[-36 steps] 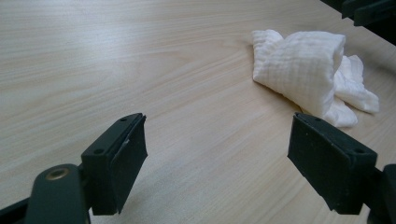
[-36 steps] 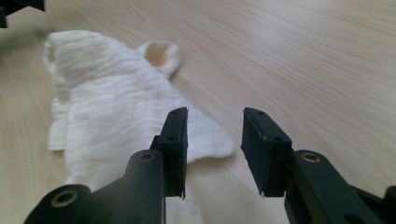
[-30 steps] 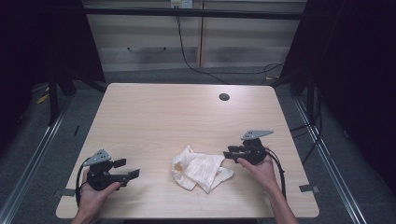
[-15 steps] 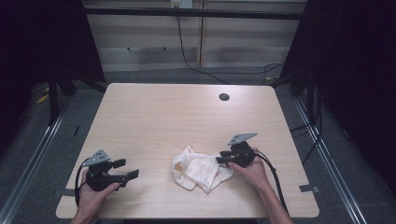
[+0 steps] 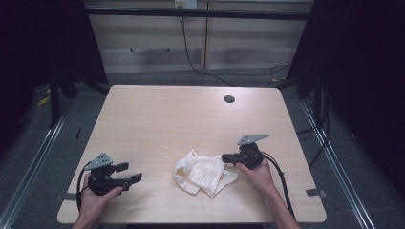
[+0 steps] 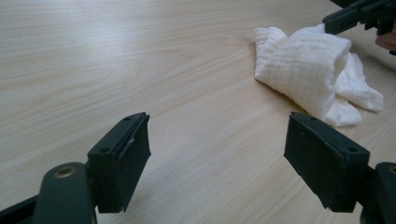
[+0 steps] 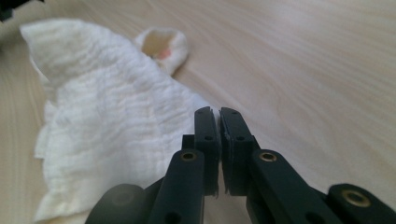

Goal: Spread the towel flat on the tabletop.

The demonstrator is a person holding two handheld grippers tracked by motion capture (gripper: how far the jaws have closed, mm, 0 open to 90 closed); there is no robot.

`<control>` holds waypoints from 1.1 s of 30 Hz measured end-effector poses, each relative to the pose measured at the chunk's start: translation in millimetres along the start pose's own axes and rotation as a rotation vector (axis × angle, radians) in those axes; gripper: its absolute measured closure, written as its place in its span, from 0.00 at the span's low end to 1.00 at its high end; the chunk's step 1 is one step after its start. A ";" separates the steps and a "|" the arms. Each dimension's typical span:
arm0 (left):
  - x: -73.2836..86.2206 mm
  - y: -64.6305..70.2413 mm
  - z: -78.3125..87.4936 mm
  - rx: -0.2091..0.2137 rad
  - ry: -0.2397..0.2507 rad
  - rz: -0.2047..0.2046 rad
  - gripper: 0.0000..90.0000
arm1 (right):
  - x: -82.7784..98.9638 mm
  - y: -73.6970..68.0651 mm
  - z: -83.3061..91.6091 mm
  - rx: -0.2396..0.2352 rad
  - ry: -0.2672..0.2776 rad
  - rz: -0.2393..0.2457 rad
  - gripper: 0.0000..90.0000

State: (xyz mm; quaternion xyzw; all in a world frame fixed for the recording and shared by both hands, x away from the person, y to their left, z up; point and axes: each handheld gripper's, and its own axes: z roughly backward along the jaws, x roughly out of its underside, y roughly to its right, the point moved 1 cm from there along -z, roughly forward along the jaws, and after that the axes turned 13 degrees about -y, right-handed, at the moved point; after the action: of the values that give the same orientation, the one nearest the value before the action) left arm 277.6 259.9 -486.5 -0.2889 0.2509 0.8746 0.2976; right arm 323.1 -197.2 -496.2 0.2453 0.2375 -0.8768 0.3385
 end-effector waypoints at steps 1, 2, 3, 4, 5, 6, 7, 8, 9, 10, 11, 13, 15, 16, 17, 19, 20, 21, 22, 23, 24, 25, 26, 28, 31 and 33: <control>-0.1 -0.1 0.0 0.002 -0.001 -0.001 0.24 | -1.7 -0.2 3.5 -0.007 0.017 -0.002 0.96; -0.1 -0.2 -0.2 0.001 -0.002 0.000 0.24 | -3.7 -0.8 7.5 -0.014 0.033 -0.008 0.96; -0.1 -0.2 -0.2 0.001 -0.002 0.000 0.24 | -3.7 -0.8 7.5 -0.014 0.033 -0.008 0.96; -0.1 -0.1 -0.4 0.000 -0.003 -0.001 0.24 | -8.7 -1.9 15.8 -0.026 0.065 -0.005 0.96; -0.3 0.2 -0.6 0.001 -0.002 0.000 0.24 | -12.0 -2.6 20.2 -0.031 0.079 -0.004 0.96; -0.3 0.2 -0.6 0.001 -0.002 0.000 0.24 | -12.0 -2.6 20.2 -0.031 0.079 -0.004 0.96; -0.2 0.3 -0.5 0.000 -0.002 0.001 0.24 | -20.9 -4.5 29.4 -0.035 0.113 0.003 0.96; -0.2 0.2 -0.5 -0.001 -0.002 0.001 0.24 | -25.9 -5.5 34.2 -0.032 0.126 0.010 0.96; -0.1 0.0 -0.4 0.000 -0.001 0.003 0.24 | -31.2 -6.5 39.0 -0.028 0.137 0.016 0.96; -0.2 -0.4 -0.3 0.000 0.000 0.004 0.24 | -36.7 -7.2 44.0 -0.026 0.149 0.024 0.96; -0.2 -0.6 -0.3 -0.001 0.000 0.004 0.24 | -42.2 -8.0 49.0 -0.027 0.160 0.032 0.96; -0.1 -0.8 0.0 0.000 0.000 0.004 0.24 | -53.1 -9.6 59.0 -0.021 0.186 0.045 0.96; 0.0 -0.8 0.1 0.001 0.000 0.005 0.24 | -58.2 -10.1 63.8 -0.020 0.198 0.050 0.96; 0.0 -0.7 0.1 -0.001 0.000 0.005 0.24 | -63.4 -10.7 68.4 -0.018 0.207 0.055 0.96; 0.0 -0.8 0.2 0.001 0.000 0.004 0.24 | -73.7 -12.2 76.5 -0.012 0.225 0.067 0.96; -0.1 -0.6 0.4 0.001 0.002 0.005 0.24 | -83.6 -14.3 83.3 -0.011 0.242 0.077 0.96; -0.1 -0.6 0.4 0.001 0.002 0.005 0.24 | -88.5 -15.5 86.2 -0.007 0.247 0.083 0.96; -0.1 -0.6 0.4 0.001 0.002 0.006 0.24 | -93.3 -16.4 88.6 -0.005 0.254 0.091 0.96; -0.1 -0.6 0.4 0.001 0.002 0.006 0.24 | -98.0 -17.1 90.9 -0.005 0.259 0.097 0.96; -0.3 -0.8 0.1 0.001 0.002 0.005 0.24 | -102.7 -17.5 92.7 -0.004 0.264 0.098 0.96; -0.3 -0.8 0.1 0.001 0.001 0.004 0.24 | -107.4 -17.3 94.2 -0.001 0.268 0.100 0.96; -0.3 -0.7 0.0 0.002 0.001 0.004 0.24 | -112.0 -17.1 95.7 0.001 0.271 0.103 0.96; -0.3 -0.7 0.0 0.002 0.001 0.004 0.24 | -112.0 -17.1 95.7 0.001 0.271 0.103 0.96; -0.3 -0.9 0.2 0.000 0.002 0.005 0.24 | -126.2 -17.0 101.9 -0.005 0.297 0.106 0.96; -0.4 -1.5 0.2 -0.002 0.001 0.005 0.24 | -135.9 -18.5 107.4 -0.007 0.317 0.110 0.96; -0.4 -1.4 0.3 -0.004 0.003 0.006 0.24 | -145.2 -21.2 112.9 -0.019 0.342 0.117 0.96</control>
State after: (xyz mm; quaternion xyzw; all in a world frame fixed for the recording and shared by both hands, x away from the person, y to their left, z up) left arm 278.7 260.9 -486.4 -0.2899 0.2506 0.8757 0.2939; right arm 372.1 -179.8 -318.5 0.4012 0.2854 -0.7987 0.3458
